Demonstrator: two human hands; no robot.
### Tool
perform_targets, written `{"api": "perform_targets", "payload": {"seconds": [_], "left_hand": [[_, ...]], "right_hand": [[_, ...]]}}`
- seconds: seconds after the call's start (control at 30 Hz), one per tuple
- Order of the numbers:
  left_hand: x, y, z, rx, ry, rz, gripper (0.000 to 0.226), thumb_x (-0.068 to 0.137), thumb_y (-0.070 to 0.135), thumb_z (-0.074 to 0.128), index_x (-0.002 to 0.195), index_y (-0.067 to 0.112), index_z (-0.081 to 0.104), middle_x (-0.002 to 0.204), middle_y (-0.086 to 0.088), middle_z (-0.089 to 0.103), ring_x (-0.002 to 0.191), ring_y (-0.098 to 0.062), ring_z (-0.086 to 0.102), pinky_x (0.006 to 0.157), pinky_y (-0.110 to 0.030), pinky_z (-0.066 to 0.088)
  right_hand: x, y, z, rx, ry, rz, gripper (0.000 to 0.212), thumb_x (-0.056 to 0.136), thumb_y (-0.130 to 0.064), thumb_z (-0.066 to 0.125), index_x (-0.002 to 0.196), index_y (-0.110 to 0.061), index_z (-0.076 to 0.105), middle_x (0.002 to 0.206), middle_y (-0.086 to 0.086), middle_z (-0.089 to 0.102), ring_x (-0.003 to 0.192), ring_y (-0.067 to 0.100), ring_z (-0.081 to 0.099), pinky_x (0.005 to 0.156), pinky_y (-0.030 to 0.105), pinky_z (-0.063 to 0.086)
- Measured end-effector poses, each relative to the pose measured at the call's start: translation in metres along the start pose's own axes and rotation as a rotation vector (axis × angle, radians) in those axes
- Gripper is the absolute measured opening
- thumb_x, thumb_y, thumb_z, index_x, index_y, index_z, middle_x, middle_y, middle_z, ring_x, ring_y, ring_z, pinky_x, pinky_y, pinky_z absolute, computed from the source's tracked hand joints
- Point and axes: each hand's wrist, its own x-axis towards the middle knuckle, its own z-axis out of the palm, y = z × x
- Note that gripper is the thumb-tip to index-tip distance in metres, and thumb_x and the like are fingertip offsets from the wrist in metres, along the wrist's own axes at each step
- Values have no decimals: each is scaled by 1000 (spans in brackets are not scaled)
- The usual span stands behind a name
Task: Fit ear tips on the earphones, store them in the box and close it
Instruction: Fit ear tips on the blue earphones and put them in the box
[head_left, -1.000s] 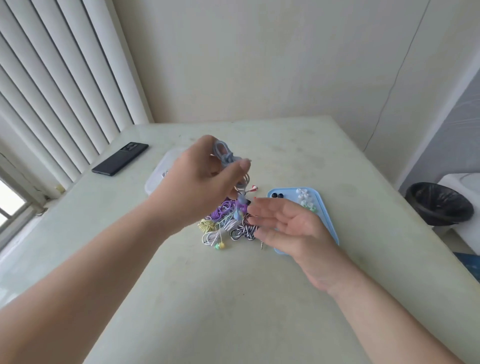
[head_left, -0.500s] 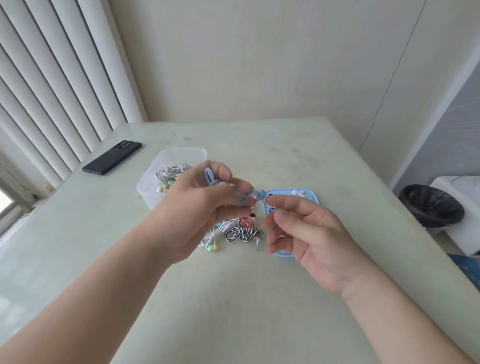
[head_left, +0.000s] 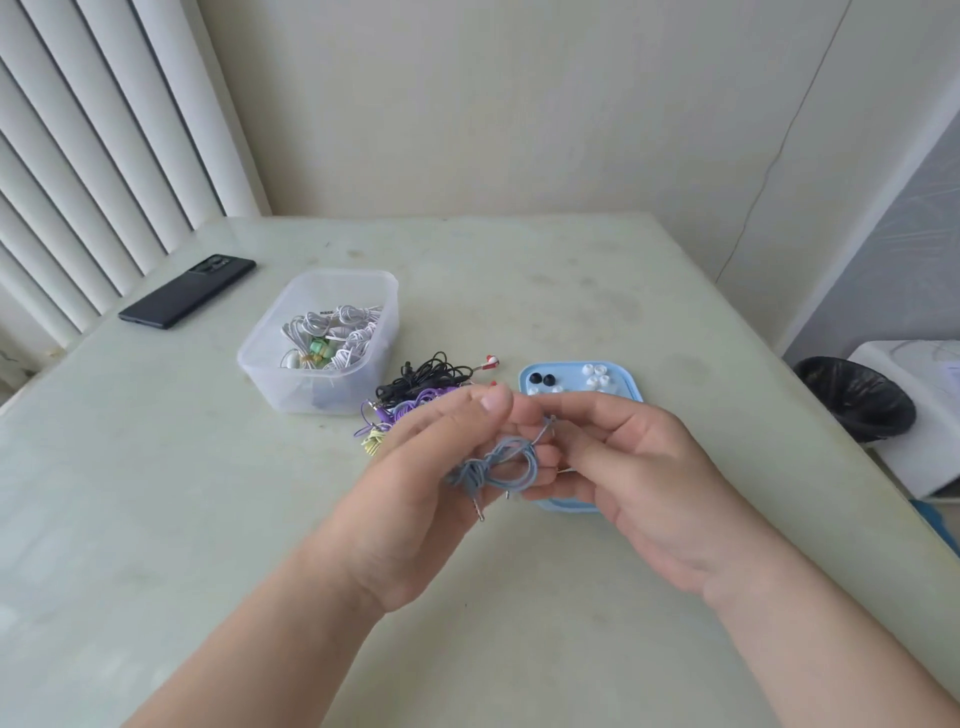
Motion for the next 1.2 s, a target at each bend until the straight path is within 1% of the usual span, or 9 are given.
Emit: {"api": "perform_targets", "payload": {"seconds": [0.1, 0.2, 0.23, 0.33, 0.5, 0.73, 0.83, 0.93, 1.2], "left_hand": [[-1, -1, -4, 79, 59, 19, 19, 91, 27, 68, 94, 8, 67, 90, -19, 67, 83, -31, 66, 81, -39, 55], [0, -9, -2, 184, 161, 35, 17, 86, 17, 74, 95, 6, 65, 86, -19, 66, 79, -31, 68, 91, -58, 56], [0, -13, -2, 225, 194, 47, 21, 84, 18, 76, 97, 5, 65, 87, -19, 67, 78, -32, 69, 87, -57, 58], [-2, -18, -1, 338, 231, 99, 20, 88, 17, 81, 105, 10, 73, 87, -18, 71, 72, -27, 70, 69, -37, 54], [-5, -20, 3, 408, 247, 154, 7, 93, 6, 74, 96, 10, 77, 82, -11, 75, 63, -18, 68, 60, -19, 52], [-4, -17, 1, 437, 362, 209, 8, 94, 14, 75, 98, 11, 70, 87, -6, 79, 82, -20, 76, 73, -32, 57], [-5, -16, 2, 445, 367, 236, 11, 92, 17, 78, 98, 13, 70, 91, -7, 80, 93, -30, 76, 79, -39, 58], [-6, -16, 1, 431, 354, 263, 12, 91, 9, 78, 97, 9, 67, 90, -9, 80, 88, -27, 77, 84, -43, 60], [-5, -18, -2, 406, 295, 294, 21, 77, -2, 85, 84, 15, 74, 78, -3, 75, 73, -17, 71, 73, -26, 58]], "right_hand": [[0, -2, 0, 55, -10, -22, 23, 96, 3, 56, 112, -1, 72, 87, 20, 73, 75, 26, 70, 72, 34, 59], [-1, -4, -1, -13, -15, -71, 20, 92, 1, 61, 108, -3, 73, 85, 21, 73, 73, 31, 69, 67, 31, 56], [-1, -4, -1, -43, -15, -86, 19, 91, 1, 63, 107, -4, 74, 85, 21, 73, 72, 32, 70, 66, 31, 55], [-2, -6, -3, -167, -20, -118, 19, 92, 5, 65, 106, -4, 73, 85, 16, 77, 73, 31, 73, 67, 29, 56], [-3, -13, -8, -173, -16, -34, 33, 78, -6, 74, 109, 0, 66, 97, 19, 78, 83, 33, 75, 71, 33, 60], [-1, -11, -13, -97, 55, -68, 29, 73, -10, 75, 102, -5, 76, 84, 17, 72, 74, 27, 68, 69, 35, 57], [-1, -15, -12, -52, 44, -64, 31, 71, -9, 76, 101, -4, 73, 81, 18, 69, 69, 28, 65, 64, 34, 56], [-2, -16, -11, -35, 32, -73, 26, 71, -12, 77, 95, -5, 70, 78, 19, 68, 64, 30, 62, 58, 34, 55], [-2, -12, -10, -21, 8, -78, 26, 79, -15, 72, 103, -6, 78, 78, 16, 66, 69, 28, 62, 64, 35, 55]]}}
